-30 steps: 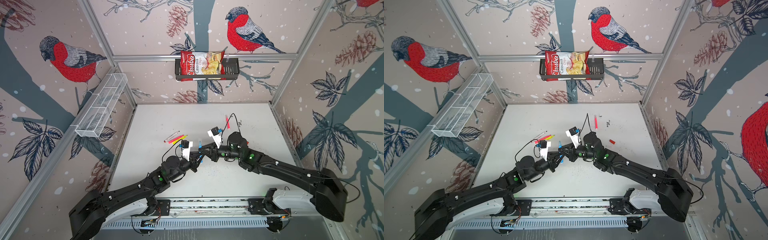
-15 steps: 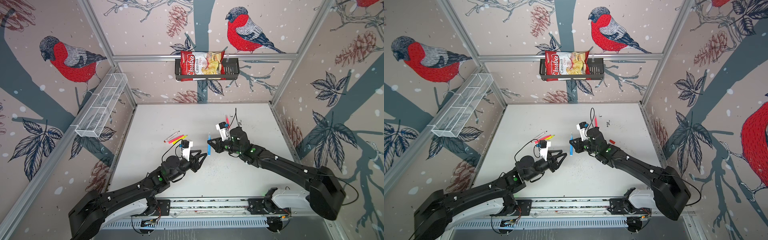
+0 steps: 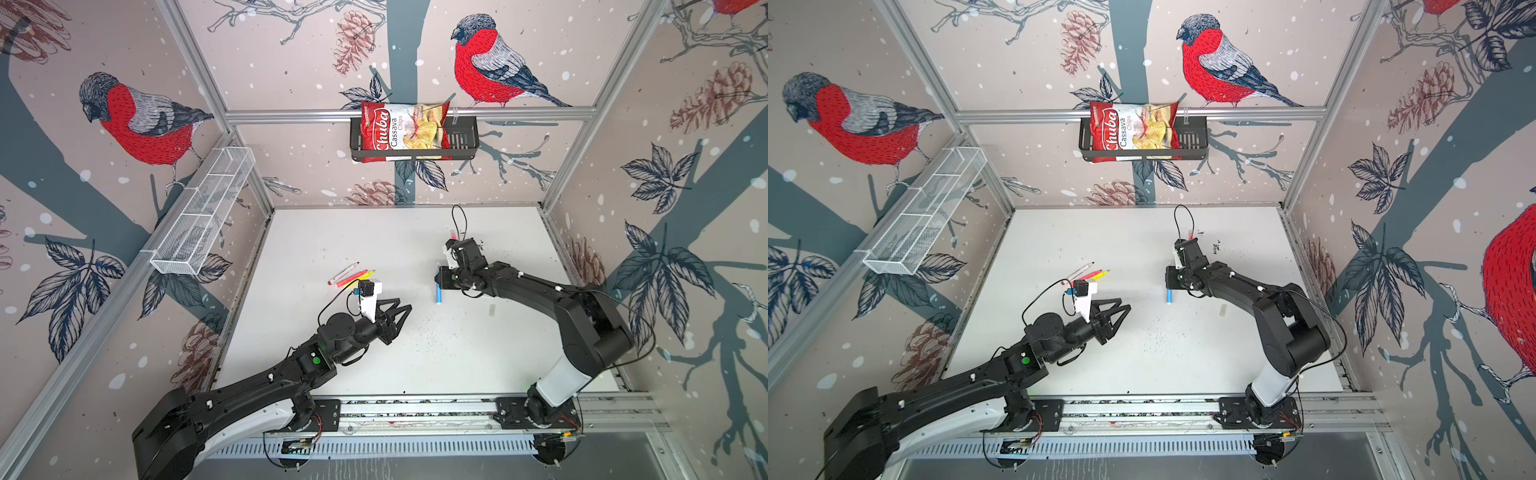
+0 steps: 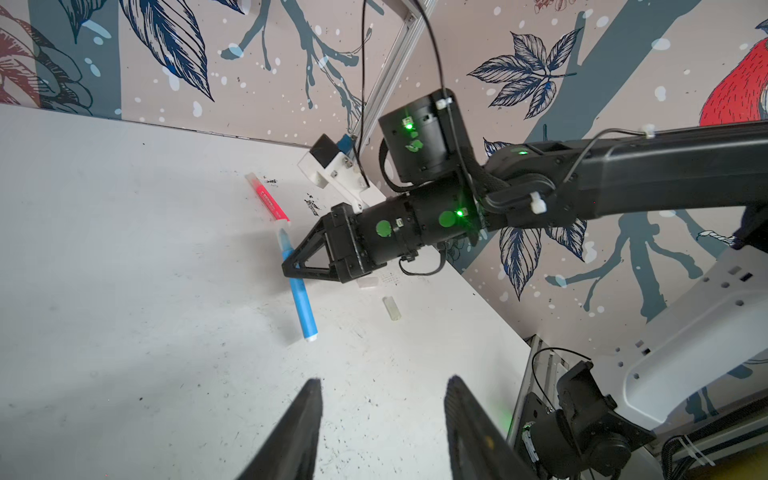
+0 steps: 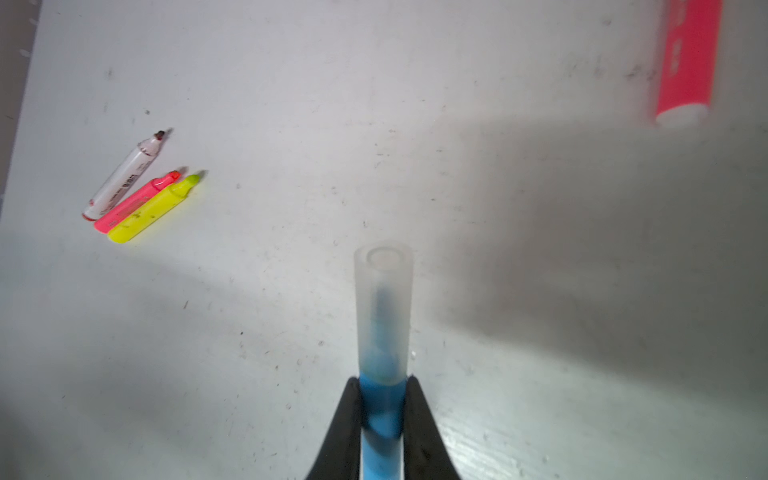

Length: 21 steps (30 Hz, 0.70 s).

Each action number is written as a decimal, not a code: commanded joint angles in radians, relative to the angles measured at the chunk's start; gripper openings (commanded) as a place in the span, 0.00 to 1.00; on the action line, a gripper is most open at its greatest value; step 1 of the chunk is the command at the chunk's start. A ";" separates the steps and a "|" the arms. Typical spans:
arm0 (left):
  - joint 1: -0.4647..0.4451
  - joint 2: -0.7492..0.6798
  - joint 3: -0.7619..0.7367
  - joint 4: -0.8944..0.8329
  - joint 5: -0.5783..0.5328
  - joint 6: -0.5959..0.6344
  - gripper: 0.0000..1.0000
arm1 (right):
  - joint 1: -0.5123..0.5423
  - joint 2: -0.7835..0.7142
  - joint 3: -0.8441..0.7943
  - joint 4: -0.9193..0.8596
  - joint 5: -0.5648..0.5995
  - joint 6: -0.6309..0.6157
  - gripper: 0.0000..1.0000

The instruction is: Insert the pens into the pen caps

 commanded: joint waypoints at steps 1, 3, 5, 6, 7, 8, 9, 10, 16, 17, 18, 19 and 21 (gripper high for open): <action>-0.001 -0.033 0.005 -0.026 -0.015 0.013 0.49 | -0.019 0.090 0.104 -0.096 0.079 -0.068 0.09; 0.000 -0.061 0.002 -0.049 -0.023 0.014 0.49 | -0.033 0.155 0.186 -0.146 0.115 -0.088 0.08; -0.001 -0.091 -0.001 -0.074 -0.032 0.015 0.49 | -0.046 0.213 0.256 -0.189 0.151 -0.103 0.08; -0.001 -0.107 -0.003 -0.089 -0.038 0.014 0.49 | -0.051 0.243 0.293 -0.214 0.173 -0.110 0.08; -0.001 -0.125 -0.003 -0.104 -0.046 0.016 0.49 | -0.057 0.270 0.328 -0.233 0.192 -0.116 0.08; -0.001 -0.136 -0.004 -0.115 -0.051 0.016 0.49 | -0.063 0.290 0.361 -0.247 0.205 -0.123 0.08; -0.001 -0.152 -0.009 -0.124 -0.060 0.016 0.49 | -0.069 0.313 0.393 -0.258 0.214 -0.130 0.08; -0.001 -0.164 -0.014 -0.129 -0.064 0.016 0.49 | -0.075 0.335 0.429 -0.270 0.214 -0.136 0.08; 0.000 -0.193 -0.011 -0.155 -0.072 0.017 0.49 | -0.090 0.470 0.628 -0.359 0.259 -0.162 0.09; 0.000 -0.196 -0.009 -0.160 -0.072 0.019 0.49 | -0.093 0.488 0.657 -0.373 0.272 -0.167 0.09; -0.001 -0.197 -0.008 -0.164 -0.074 0.021 0.49 | -0.095 0.508 0.689 -0.388 0.284 -0.170 0.09; -0.001 -0.199 -0.005 -0.170 -0.075 0.023 0.49 | -0.098 0.526 0.719 -0.400 0.300 -0.174 0.09; -0.001 -0.204 -0.003 -0.175 -0.079 0.025 0.49 | -0.103 0.560 0.775 -0.425 0.319 -0.186 0.10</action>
